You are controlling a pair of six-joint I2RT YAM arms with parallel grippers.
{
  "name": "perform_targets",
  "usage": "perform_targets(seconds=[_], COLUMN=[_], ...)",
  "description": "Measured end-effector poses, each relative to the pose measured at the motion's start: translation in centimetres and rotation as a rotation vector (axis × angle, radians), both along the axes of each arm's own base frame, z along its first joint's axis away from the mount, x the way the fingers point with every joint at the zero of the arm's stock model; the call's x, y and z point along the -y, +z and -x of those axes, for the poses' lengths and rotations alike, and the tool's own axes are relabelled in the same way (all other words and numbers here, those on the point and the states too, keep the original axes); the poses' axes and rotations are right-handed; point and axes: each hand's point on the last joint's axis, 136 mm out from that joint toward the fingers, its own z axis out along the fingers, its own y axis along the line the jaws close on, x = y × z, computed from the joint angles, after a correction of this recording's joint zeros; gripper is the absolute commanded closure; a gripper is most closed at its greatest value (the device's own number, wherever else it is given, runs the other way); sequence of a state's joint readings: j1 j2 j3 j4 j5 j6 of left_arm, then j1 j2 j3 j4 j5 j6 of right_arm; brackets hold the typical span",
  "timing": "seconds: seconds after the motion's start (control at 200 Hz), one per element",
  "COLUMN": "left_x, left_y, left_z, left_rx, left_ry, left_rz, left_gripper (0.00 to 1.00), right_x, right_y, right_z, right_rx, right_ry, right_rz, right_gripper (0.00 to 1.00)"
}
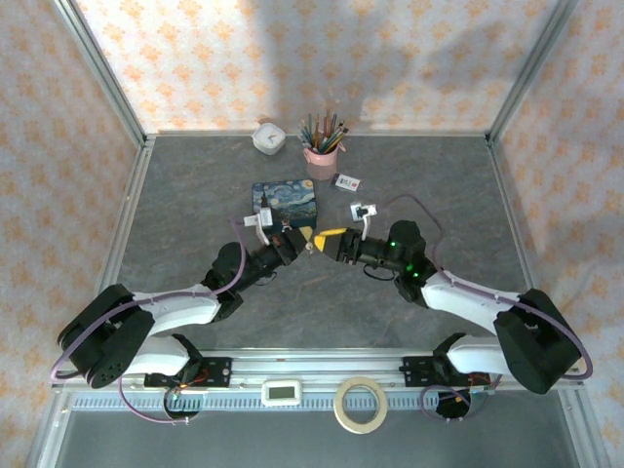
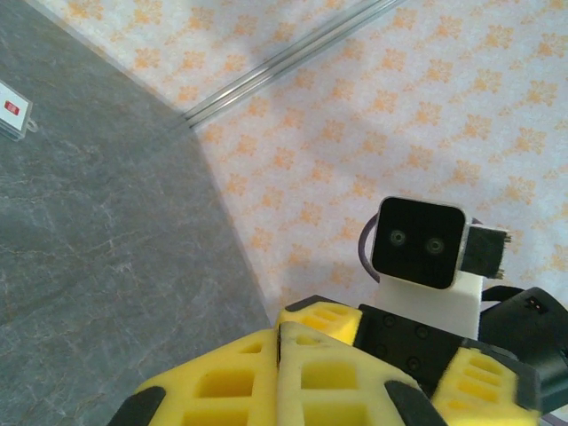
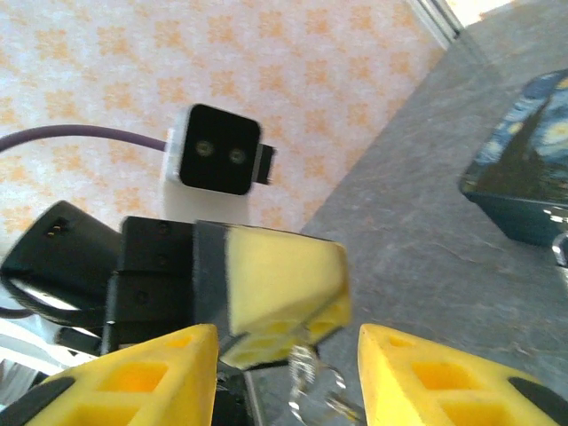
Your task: Unlock the padlock with the key
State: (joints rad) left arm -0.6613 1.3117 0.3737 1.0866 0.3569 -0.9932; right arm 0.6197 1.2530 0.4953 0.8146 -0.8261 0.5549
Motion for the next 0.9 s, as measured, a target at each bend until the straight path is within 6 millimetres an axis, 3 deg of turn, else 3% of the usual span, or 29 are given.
perform_targets(seconds=[0.3, 0.525, 0.696, 0.901], left_x=[-0.1, -0.3, -0.4, -0.6], left_y=[0.9, 1.2, 1.7, 2.2], left_z=[-0.1, -0.3, -0.4, -0.4], left_rx=[0.026, 0.026, 0.037, 0.045], left_ry=[0.006, 0.024, 0.030, 0.042], left_rz=[0.036, 0.052, 0.071, 0.091], left_gripper=[1.00, 1.00, 1.00, 1.00], right_x=[-1.2, -1.7, -2.1, -2.2], right_y=[-0.9, -0.6, -0.5, -0.5], right_z=[0.1, 0.3, 0.4, 0.4], right_rx=[-0.042, -0.051, -0.064, -0.075], right_ry=[0.023, 0.035, 0.045, 0.048], right_rz=[-0.024, -0.055, -0.079, -0.096], right_gripper=[0.62, 0.75, 0.77, 0.95])
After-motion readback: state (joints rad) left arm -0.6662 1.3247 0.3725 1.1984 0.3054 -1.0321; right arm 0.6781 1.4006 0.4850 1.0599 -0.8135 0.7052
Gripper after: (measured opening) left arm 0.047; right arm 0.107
